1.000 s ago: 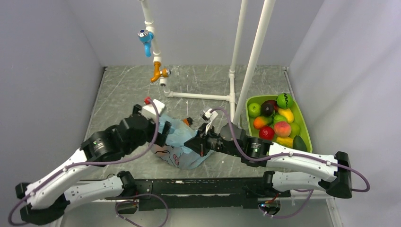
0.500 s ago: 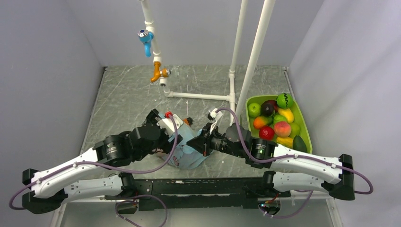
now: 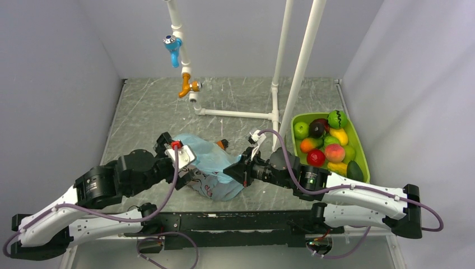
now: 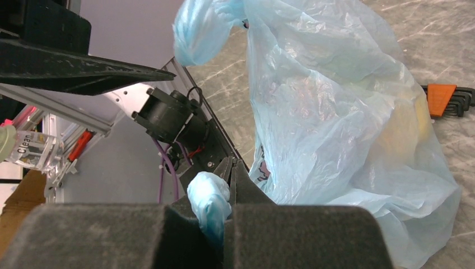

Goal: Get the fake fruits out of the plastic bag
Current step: Adjust the plastic bag at the center of the board.

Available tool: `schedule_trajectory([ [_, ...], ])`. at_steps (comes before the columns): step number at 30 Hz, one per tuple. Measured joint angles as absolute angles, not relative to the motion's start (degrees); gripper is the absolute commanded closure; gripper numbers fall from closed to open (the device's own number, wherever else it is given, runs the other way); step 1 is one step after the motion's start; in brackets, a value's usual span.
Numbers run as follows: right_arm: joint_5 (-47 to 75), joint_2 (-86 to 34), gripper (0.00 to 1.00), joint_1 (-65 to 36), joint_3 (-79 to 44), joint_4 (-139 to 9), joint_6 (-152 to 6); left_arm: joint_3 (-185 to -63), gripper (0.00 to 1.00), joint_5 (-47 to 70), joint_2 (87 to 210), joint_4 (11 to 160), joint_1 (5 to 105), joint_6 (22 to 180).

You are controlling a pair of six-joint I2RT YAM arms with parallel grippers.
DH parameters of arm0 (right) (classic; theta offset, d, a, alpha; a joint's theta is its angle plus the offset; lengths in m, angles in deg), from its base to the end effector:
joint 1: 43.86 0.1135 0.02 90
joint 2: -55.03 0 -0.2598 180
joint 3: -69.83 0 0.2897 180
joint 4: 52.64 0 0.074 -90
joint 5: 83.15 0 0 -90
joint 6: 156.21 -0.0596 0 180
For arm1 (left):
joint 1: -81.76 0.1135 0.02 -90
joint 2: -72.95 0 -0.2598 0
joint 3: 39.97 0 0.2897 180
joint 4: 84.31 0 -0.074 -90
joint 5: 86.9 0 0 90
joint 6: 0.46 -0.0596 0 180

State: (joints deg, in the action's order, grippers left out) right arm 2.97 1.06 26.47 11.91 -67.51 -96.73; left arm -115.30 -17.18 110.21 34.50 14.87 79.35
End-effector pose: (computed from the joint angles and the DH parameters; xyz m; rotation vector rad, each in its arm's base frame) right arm 0.1005 0.2691 0.3183 -0.6054 1.8302 1.1846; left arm 0.0821 -0.1398 0.3984 1.0331 1.6659 -0.3041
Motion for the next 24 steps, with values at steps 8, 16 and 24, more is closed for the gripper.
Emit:
schedule_trajectory([
  [8, 3.1, 1.7, 1.00, 26.5, 12.1, -67.5, -96.7, -114.2, 0.01, -21.1, 112.5, 33.7, 14.8, 75.4],
  [16, 3.2, 2.0, 1.00, 26.5, 12.3, -67.5, -96.7, -109.5, 0.24, -32.2, 117.7, 41.9, 14.8, 72.9],
  [24, 2.2, 2.7, 1.00, 26.5, 13.7, -68.5, -96.4, -109.2, 0.87, -45.5, 117.3, 49.4, 14.8, 74.4],
])
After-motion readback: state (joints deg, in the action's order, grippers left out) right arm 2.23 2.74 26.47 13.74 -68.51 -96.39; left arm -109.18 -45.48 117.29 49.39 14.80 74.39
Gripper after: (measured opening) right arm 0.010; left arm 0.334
